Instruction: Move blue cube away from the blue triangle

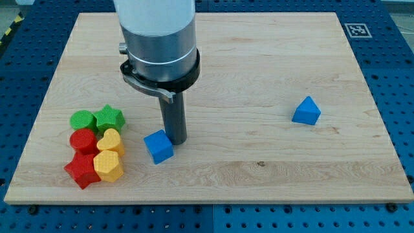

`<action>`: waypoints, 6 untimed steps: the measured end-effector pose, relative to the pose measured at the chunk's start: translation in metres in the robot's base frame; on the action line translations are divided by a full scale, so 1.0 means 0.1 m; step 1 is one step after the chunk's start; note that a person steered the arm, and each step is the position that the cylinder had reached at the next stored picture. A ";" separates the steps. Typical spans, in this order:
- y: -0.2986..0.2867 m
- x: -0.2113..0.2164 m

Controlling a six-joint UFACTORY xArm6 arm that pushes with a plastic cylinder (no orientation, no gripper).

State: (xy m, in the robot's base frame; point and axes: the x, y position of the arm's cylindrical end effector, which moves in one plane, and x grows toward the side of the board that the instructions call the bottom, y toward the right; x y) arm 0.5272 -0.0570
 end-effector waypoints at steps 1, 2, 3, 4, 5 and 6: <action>-0.16 0.02; -0.19 0.02; 0.25 0.00; 0.72 0.12; 0.57 0.21; 0.07 0.21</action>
State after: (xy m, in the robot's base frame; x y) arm 0.5485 -0.0495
